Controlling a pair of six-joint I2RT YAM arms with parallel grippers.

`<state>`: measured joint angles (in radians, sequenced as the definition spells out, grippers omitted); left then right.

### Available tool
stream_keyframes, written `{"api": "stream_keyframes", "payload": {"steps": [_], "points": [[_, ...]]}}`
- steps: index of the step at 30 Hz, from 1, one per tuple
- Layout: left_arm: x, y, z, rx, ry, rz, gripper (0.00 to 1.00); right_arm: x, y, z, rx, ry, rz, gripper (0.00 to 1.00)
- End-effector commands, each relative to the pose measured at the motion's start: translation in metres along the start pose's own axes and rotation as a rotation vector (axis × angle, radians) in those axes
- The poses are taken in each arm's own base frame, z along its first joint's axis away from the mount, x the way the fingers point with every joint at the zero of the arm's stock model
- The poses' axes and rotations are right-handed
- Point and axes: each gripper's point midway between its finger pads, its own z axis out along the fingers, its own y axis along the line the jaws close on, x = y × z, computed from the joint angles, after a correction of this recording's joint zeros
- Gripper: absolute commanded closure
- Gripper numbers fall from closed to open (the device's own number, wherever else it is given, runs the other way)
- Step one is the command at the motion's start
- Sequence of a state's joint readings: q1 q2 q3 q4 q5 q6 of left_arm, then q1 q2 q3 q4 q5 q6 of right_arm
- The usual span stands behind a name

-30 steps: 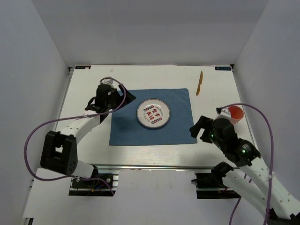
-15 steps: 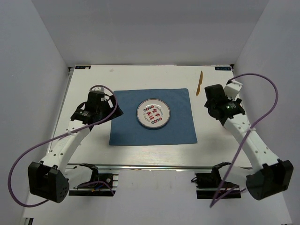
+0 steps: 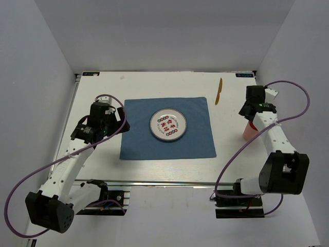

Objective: Set the dinner table for one person

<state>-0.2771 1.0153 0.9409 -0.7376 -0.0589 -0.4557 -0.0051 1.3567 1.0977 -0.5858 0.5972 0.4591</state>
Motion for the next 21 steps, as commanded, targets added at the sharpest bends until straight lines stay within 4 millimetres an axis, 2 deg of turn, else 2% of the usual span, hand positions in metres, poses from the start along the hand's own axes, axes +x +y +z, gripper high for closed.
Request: {"api": "stream_keyframes", "payload": {"steps": [1,4,6,7,8,10,13,14,15,16,17,18,19,21], "points": [[0.003,-0.003,0.0,0.033,0.012,0.031,0.02,-0.003,0.013,0.016,-0.064,0.01,0.002,0.28],[0.002,-0.005,-0.001,0.045,0.002,0.035,0.02,0.015,0.015,0.029,-0.057,0.057,-0.009,0.32],[0.002,-0.006,-0.001,0.05,0.003,0.038,0.02,0.024,0.011,0.035,-0.024,0.079,-0.012,0.42],[0.002,-0.007,-0.001,0.058,0.003,0.038,0.02,0.028,0.011,0.037,-0.015,0.094,-0.018,0.56],[0.002,-0.007,-0.001,0.059,0.002,0.041,0.02,0.026,0.003,0.036,0.026,0.088,-0.024,1.0],[0.005,-0.013,0.0,0.093,0.02,0.045,0.02,0.02,-0.001,0.026,0.058,0.055,0.005,1.0],[0.006,-0.014,0.001,0.1,0.03,0.051,0.02,-0.002,-0.004,0.007,0.045,-0.021,0.013,1.0],[0.007,-0.015,0.0,0.105,0.031,0.049,0.02,-0.009,0.018,-0.007,-0.032,-0.045,-0.015,1.0],[0.005,-0.015,0.0,0.104,0.025,0.051,0.02,-0.01,0.03,-0.014,-0.077,-0.045,-0.053,1.0],[0.004,-0.015,-0.001,0.103,0.02,0.048,0.02,-0.007,0.053,-0.023,-0.175,-0.025,-0.094,1.0],[0.004,-0.014,-0.002,0.099,0.018,0.048,0.02,-0.005,0.065,-0.027,-0.221,-0.007,-0.13,1.0],[0.002,-0.011,-0.002,0.089,0.01,0.04,0.02,-0.008,0.086,-0.028,-0.272,0.015,-0.191,1.0],[0.0,-0.009,-0.004,0.079,-0.006,0.036,0.02,0.002,0.114,-0.038,-0.361,0.049,-0.251,1.0],[-0.004,-0.003,-0.007,0.046,-0.028,0.025,0.02,0.011,0.141,-0.033,-0.381,0.118,-0.334,1.0]]}}
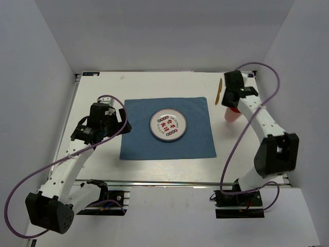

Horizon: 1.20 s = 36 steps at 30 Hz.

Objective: Set the dinner table for one person

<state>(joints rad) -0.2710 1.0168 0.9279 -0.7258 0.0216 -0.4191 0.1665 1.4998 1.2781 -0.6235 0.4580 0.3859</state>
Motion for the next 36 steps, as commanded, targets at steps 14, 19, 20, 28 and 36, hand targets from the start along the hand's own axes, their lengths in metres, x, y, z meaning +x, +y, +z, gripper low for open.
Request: {"api": "stream_keyframes", "payload": {"steps": [14,19,20,28,36], "points": [[-0.015,0.02,-0.011,-0.112,-0.091,-0.043,0.02,-0.021,0.213,0.019,-0.262,0.051,-0.372,1.0],[-0.015,0.019,-0.011,-0.104,-0.098,-0.042,0.02,-0.021,0.231,0.027,-0.269,0.04,-0.381,1.0],[-0.015,0.019,-0.011,-0.104,-0.099,-0.042,0.02,-0.023,0.234,0.028,-0.272,0.034,-0.379,1.0],[-0.013,0.016,-0.009,-0.09,-0.084,-0.035,0.02,-0.021,0.231,0.04,-0.219,0.03,-0.367,1.0],[-0.013,0.015,-0.008,-0.083,-0.079,-0.033,0.02,-0.022,0.231,0.039,-0.236,0.037,-0.366,0.85]]}}
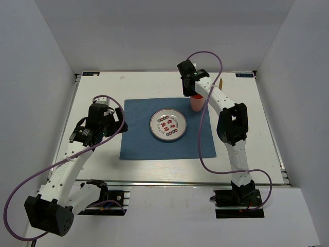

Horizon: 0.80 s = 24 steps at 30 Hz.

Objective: Set the dinner table for one person

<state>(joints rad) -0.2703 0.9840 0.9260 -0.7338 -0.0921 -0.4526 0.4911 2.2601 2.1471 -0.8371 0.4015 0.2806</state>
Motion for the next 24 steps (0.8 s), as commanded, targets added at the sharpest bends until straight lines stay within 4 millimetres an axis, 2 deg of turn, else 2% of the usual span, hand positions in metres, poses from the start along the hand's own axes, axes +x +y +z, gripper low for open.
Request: {"api": "stream_keyframes", "payload": {"steps": [1,3,4,5,8,9,10,11,12,14,16,17,18,19,20,21,22,24], "points": [[-0.003,-0.001,-0.002,0.013,-0.012,-0.001,0.02,-0.018,-0.003,-0.012,-0.005,-0.047,0.019,0.62],[-0.003,-0.001,-0.002,0.012,-0.011,0.001,0.02,-0.028,0.001,-0.024,-0.049,-0.072,0.036,0.47],[-0.003,-0.001,-0.002,0.013,-0.012,-0.001,0.02,-0.034,0.006,-0.031,-0.074,-0.089,0.045,0.23],[-0.003,-0.001,-0.002,0.011,-0.013,-0.001,0.02,-0.04,0.009,-0.039,-0.1,-0.106,0.053,0.11],[-0.004,-0.001,-0.003,0.012,-0.018,0.0,0.02,-0.077,0.006,-0.086,-0.197,-0.218,0.118,0.11],[-0.003,-0.001,-0.002,0.011,-0.015,-0.001,0.02,-0.091,-0.001,-0.11,-0.21,-0.273,0.139,0.11],[-0.003,0.0,-0.002,0.009,-0.014,-0.001,0.02,-0.102,-0.009,-0.124,-0.212,-0.318,0.162,0.11],[-0.003,0.0,-0.003,0.007,-0.015,-0.001,0.02,-0.112,-0.029,-0.131,-0.193,-0.349,0.199,0.11],[-0.003,0.0,-0.003,0.01,-0.017,-0.001,0.02,-0.12,-0.041,-0.152,-0.192,-0.398,0.224,0.11],[-0.004,0.0,-0.003,0.009,-0.019,0.0,0.02,-0.123,-0.071,-0.15,-0.14,-0.421,0.271,0.11],[-0.004,-0.001,-0.003,0.013,-0.019,-0.002,0.02,-0.12,-0.109,-0.136,-0.091,-0.391,0.321,0.11],[-0.003,-0.001,-0.003,0.011,-0.016,0.0,0.02,-0.114,-0.116,-0.118,-0.086,-0.35,0.326,0.11],[-0.002,-0.001,-0.002,0.016,-0.012,-0.001,0.02,-0.112,-0.143,-0.105,-0.053,-0.327,0.358,0.11],[-0.003,-0.002,-0.002,0.017,-0.014,0.0,0.02,-0.107,-0.147,-0.097,-0.053,-0.298,0.355,0.11],[-0.002,-0.002,-0.002,0.017,-0.01,0.002,0.02,-0.096,-0.167,-0.07,-0.019,-0.245,0.368,0.11],[-0.002,-0.003,-0.001,0.022,-0.01,0.002,0.02,-0.091,-0.172,-0.059,-0.016,-0.22,0.371,0.11],[-0.002,-0.003,-0.001,0.023,-0.009,0.003,0.02,-0.083,-0.174,-0.039,-0.01,-0.182,0.364,0.11],[-0.002,-0.007,-0.001,0.046,-0.005,0.008,0.02,-0.075,-0.185,-0.02,0.019,-0.144,0.335,0.12]]}}
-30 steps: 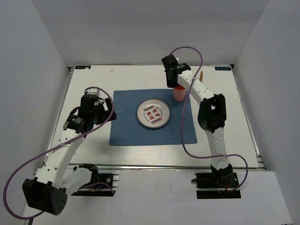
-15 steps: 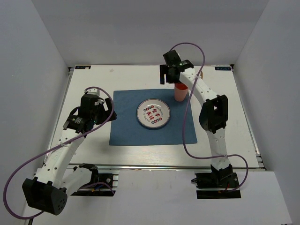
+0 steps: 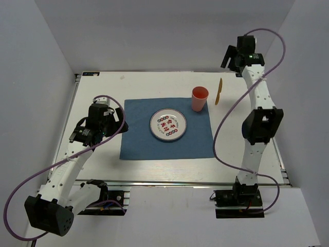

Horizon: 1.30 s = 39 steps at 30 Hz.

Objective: Set the dinner table for one person

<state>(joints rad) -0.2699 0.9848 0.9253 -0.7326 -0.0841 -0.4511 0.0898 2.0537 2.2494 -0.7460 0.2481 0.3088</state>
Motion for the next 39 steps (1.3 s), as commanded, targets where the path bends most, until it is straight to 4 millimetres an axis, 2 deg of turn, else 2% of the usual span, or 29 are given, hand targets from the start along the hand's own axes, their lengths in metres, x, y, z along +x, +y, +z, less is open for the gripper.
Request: {"api": "stream_keyframes", "payload": {"steps": [1,6,8,13,19,26,32,33,36,39], "points": [[-0.003,-0.008,-0.002,0.051,-0.012,0.014,0.02,0.067,-0.005,0.053,0.023,0.207,-0.1,0.12],[-0.004,-0.01,-0.004,0.069,-0.024,0.018,0.02,0.094,0.002,0.089,-0.016,0.257,-0.146,0.14],[-0.003,-0.011,-0.002,0.074,-0.013,0.02,0.02,0.099,0.0,0.099,0.001,0.255,-0.148,0.14],[0.004,-0.02,0.001,0.124,0.026,0.035,0.02,0.131,-0.009,0.13,0.042,0.305,-0.155,0.16],[0.003,-0.02,0.0,0.126,0.017,0.035,0.02,0.163,-0.017,0.153,0.06,0.366,-0.17,0.22],[0.003,-0.02,-0.001,0.13,0.014,0.038,0.02,0.182,-0.018,0.169,0.046,0.399,-0.198,0.36],[0.002,-0.02,-0.002,0.128,0.011,0.037,0.02,0.217,-0.024,0.168,0.005,0.515,-0.183,0.57],[0.002,-0.02,-0.001,0.127,0.012,0.037,0.02,0.224,-0.026,0.165,0.012,0.54,-0.184,0.74],[0.002,-0.019,-0.002,0.125,0.008,0.038,0.02,0.232,-0.033,0.156,0.047,0.57,-0.172,1.0],[0.001,-0.019,-0.003,0.126,0.003,0.036,0.02,0.225,-0.037,0.141,0.079,0.553,-0.155,1.0]]}}
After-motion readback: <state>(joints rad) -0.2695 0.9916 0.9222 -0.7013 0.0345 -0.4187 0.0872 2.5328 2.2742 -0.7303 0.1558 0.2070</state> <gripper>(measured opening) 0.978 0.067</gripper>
